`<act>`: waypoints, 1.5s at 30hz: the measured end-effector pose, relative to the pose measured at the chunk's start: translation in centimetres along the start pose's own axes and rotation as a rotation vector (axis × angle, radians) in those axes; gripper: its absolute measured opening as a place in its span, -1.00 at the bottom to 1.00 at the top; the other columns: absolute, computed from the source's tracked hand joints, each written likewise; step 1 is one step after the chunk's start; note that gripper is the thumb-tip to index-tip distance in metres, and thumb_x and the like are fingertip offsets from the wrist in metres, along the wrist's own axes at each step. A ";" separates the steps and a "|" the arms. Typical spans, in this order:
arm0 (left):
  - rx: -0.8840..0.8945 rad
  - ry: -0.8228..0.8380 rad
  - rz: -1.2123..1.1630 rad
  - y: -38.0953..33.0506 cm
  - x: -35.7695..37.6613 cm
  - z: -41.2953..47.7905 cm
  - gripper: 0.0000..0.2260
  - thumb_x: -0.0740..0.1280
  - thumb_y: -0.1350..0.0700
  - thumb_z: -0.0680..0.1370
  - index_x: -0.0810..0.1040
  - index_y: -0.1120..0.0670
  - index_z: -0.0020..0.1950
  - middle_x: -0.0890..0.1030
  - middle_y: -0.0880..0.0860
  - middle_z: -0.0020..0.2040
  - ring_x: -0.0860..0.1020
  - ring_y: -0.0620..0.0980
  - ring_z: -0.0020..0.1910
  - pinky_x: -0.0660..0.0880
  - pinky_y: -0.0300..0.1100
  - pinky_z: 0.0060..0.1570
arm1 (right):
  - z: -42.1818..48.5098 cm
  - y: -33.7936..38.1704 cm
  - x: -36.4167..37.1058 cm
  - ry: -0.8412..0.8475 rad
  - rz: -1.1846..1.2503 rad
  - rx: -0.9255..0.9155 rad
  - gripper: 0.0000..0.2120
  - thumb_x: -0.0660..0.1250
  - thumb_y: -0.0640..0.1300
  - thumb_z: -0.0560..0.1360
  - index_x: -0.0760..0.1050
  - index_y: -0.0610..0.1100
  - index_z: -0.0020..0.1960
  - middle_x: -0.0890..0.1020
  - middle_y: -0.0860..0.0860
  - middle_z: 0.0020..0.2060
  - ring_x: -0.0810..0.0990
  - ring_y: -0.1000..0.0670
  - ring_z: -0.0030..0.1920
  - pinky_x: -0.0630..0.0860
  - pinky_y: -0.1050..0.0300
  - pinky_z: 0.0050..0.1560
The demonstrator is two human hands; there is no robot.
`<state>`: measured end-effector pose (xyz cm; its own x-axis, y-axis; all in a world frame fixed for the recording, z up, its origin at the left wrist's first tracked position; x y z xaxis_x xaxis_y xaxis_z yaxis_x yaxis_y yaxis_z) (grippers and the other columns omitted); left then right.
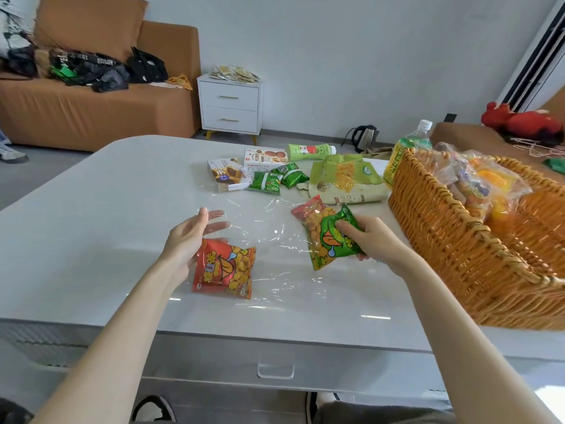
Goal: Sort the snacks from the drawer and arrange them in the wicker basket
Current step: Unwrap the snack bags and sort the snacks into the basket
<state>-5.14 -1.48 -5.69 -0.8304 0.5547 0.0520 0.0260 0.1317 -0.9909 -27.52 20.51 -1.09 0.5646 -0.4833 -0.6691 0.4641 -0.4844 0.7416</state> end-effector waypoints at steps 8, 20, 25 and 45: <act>-0.081 0.203 -0.090 -0.4 2.6 -1.1 -0.65 0.10 -0.18 0.58 0.59 -0.11 0.19 0.68 -0.08 0.04 0.68 -0.07 -0.08 0.56 -0.26 -0.28 | 0.0 1.1 3.5 0.462 0.880 0.193 -0.73 0.16 -0.19 0.64 0.41 -0.22 0.31 0.61 -0.23 0.17 0.63 -0.18 0.10 0.63 0.08 0.02; -0.160 0.431 -0.254 -0.4 4.7 -1.8 -0.62 0.14 -0.23 0.51 0.50 -0.21 0.27 0.62 0.07 0.19 0.63 0.04 0.08 0.56 -0.11 -0.08 | 1.2 1.3 6.0 0.368 0.516 -0.133 -0.57 0.35 -0.05 0.56 0.38 -0.06 0.40 0.65 0.01 0.15 0.57 0.07 0.24 0.34 0.04 0.42; -0.135 0.464 -0.165 -0.5 4.7 -2.0 -0.63 0.10 -0.27 0.51 0.52 -0.29 0.23 0.58 0.04 0.26 0.58 0.06 0.18 0.55 -0.11 -0.02 | 1.4 1.1 5.6 0.412 0.608 -0.119 -0.88 0.30 -0.32 0.56 0.55 -0.24 0.08 0.67 -0.07 0.07 0.64 -0.02 0.13 0.59 0.13 0.07; -0.025 0.006 -0.079 0.0 3.9 -1.3 -0.78 0.27 -0.06 0.58 0.65 0.02 0.01 0.71 0.01 -0.04 0.67 0.02 -0.03 0.59 0.06 0.04 | 0.0 1.9 7.8 0.473 0.593 -0.082 -0.74 0.38 -0.23 0.51 0.56 -0.19 0.20 0.66 -0.19 0.08 0.66 -0.11 0.07 0.60 0.07 0.09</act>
<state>-7.69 1.78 -5.30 -0.8272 0.5466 0.1306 -0.0252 0.1961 -0.9803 -22.26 15.89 -4.90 0.9587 -0.2732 -0.0788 0.0307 -0.1762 0.9839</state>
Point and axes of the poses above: each hand's wrist, its own z-axis towards the middle knuckle, its own x-axis out of the palm, y = z × x, the point moved 2 cm from there along z, towards the middle knuckle
